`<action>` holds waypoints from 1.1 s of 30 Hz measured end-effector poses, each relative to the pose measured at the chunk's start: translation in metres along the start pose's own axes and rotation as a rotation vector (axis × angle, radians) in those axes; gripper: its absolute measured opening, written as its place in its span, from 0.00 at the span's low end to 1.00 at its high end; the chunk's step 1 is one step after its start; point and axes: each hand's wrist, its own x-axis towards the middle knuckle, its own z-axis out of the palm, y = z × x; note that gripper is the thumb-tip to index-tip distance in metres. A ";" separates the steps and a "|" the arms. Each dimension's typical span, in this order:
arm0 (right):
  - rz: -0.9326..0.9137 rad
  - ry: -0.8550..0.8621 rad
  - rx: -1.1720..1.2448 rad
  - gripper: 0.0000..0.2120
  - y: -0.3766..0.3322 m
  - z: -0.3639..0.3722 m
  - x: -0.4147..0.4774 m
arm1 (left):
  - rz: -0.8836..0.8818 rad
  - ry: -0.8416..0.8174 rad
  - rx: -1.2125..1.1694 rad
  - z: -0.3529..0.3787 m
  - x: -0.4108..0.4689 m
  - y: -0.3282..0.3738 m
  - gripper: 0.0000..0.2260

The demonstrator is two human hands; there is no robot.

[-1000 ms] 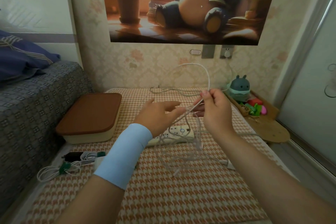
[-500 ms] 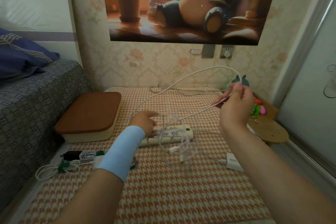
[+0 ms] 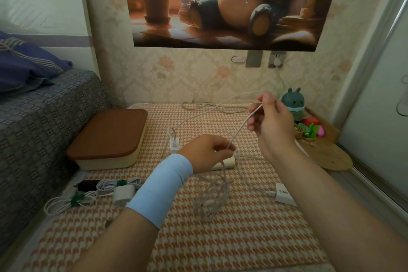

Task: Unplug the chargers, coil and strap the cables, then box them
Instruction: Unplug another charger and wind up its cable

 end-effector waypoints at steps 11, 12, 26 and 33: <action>0.239 -0.589 -0.580 0.13 0.038 -0.012 -0.016 | -0.093 0.452 -0.542 0.001 0.010 -0.003 0.09; 0.196 -0.589 -0.646 0.09 0.042 -0.010 -0.017 | -0.082 0.442 -0.560 0.002 0.009 -0.001 0.08; 0.015 -0.246 -0.688 0.03 0.037 -0.009 -0.007 | 0.023 0.208 -0.166 0.014 0.011 -0.012 0.17; -0.151 -0.053 -0.445 0.04 0.018 -0.005 -0.009 | -0.074 0.114 0.121 -0.004 0.013 -0.019 0.15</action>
